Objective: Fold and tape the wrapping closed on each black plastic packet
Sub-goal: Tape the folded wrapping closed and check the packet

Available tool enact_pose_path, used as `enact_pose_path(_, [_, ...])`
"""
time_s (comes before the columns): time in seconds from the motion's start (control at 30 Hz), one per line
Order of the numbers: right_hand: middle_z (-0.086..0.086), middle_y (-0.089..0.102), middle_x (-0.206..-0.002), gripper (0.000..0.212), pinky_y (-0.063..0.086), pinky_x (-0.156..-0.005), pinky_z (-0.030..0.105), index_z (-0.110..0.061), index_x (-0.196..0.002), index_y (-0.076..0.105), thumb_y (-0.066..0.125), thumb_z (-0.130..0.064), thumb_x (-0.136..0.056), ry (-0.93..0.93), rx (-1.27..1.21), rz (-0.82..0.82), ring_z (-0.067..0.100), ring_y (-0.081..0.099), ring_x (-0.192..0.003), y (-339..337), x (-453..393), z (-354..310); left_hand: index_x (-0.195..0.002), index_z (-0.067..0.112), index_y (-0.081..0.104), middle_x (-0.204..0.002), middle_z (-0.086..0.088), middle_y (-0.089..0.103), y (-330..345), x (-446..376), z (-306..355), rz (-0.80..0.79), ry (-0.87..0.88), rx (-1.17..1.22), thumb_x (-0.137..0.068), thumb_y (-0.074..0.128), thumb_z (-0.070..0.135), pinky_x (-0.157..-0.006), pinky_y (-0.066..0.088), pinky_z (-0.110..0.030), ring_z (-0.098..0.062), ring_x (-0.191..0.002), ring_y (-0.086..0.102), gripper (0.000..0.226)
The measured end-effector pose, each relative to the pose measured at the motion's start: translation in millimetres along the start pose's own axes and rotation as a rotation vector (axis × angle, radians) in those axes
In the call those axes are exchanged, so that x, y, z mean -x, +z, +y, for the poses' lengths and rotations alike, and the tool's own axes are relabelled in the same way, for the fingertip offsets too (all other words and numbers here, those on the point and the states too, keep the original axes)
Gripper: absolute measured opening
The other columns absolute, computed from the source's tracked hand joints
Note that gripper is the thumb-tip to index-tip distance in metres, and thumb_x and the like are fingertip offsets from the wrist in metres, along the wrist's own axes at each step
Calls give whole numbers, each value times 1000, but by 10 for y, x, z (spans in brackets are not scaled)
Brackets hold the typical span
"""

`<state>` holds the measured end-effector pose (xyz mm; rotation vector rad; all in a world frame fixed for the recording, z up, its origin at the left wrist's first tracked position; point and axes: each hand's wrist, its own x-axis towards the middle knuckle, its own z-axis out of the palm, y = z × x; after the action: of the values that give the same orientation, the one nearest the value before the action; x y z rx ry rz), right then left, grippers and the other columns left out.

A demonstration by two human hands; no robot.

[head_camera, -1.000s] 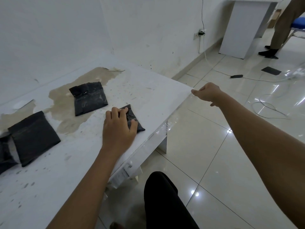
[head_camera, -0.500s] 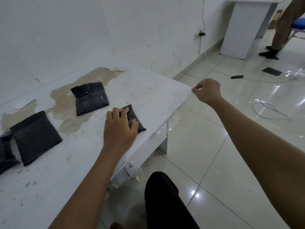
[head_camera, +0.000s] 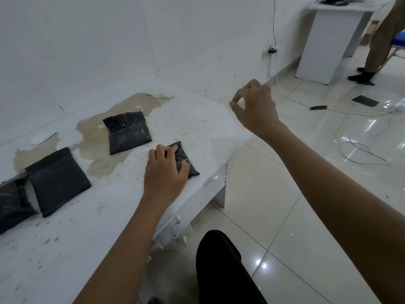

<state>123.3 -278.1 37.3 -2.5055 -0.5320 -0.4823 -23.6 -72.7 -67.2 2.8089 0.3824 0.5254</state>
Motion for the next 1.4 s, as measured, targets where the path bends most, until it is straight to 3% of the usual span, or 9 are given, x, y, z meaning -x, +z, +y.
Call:
enact_pose_path(0.23, [-14,55,-92,20,41,-105,37,-19,-95,76,67,-37,-93,-69,-434,-24,7,50,-96,0,9,-978,-141,11,53,-123,-6,48,-191,212,-159,1,-13,-46,-91,32,50,-87,52,-39,-24,-110,44,67])
enact_pose_path(0.33, [-8,67,-104,18,46,-99,32,-24,-89,76,68,-40,-92,-94,-538,-105,7,57,-101,107,63,-1437,-142,12,53,-127,-7,48,-300,345,-294,-4,-42,-91,-91,32,50,-93,50,-40,-26,-113,44,67])
enact_pose_path(0.47, [-20,66,-91,19,48,-80,14,-18,-89,74,70,-37,-92,-28,-908,-337,7,64,-86,140,192,-2024,-143,15,52,-130,-6,46,-387,512,-452,5,-96,-52,-93,40,48,-99,46,-39,-25,-117,41,62])
enact_pose_path(0.57, [-18,67,-102,22,56,-92,42,-21,-96,74,70,-42,-92,130,-1177,-523,10,60,-104,250,255,-2230,-141,17,53,-130,-4,46,-390,563,-498,27,-146,-18,-93,46,46,-98,45,-38,-24,-117,40,57])
enact_pose_path(0.67, [-8,64,-110,23,51,-100,52,-18,-103,73,70,-39,-92,331,-1318,-549,17,57,-110,537,397,-2186,-138,17,56,-129,-5,48,-376,576,-490,49,-177,-2,-91,47,48,-96,48,-38,-25,-116,43,57])
enact_pose_path(0.83, [1,61,-122,20,47,-107,48,-22,-99,72,69,-40,-93,505,-1357,-549,23,57,-114,980,719,-1959,-132,19,57,-118,-3,52,-356,591,-502,112,-152,23,-91,50,47,-91,50,-34,-22,-108,44,49])
enact_pose_path(1.1, [-8,66,-102,16,50,-105,44,-22,-89,74,70,-36,-93,542,-1355,-384,27,58,-121,1112,805,-1899,-127,21,63,-114,1,57,-349,598,-507,185,-171,70,-89,49,50,-97,49,-36,-21,-105,50,50])
enact_pose_path(1.23, [-8,67,-104,16,54,-100,42,-24,-87,73,68,-37,-94,536,-1385,-340,14,60,-101,1152,838,-1868,-127,22,66,-116,1,60,-352,598,-507,208,-189,54,-87,44,54,-124,20,-43,-24,-111,56,55])
enact_pose_path(1.4, [-16,65,-94,12,56,-79,24,-28,-90,73,66,-36,-95,481,-1390,-299,-7,61,-76,1204,888,-1895,-128,24,59,-116,6,63,-400,591,-519,183,-248,263,-87,55,45,-126,20,-43,-17,-114,54,46])
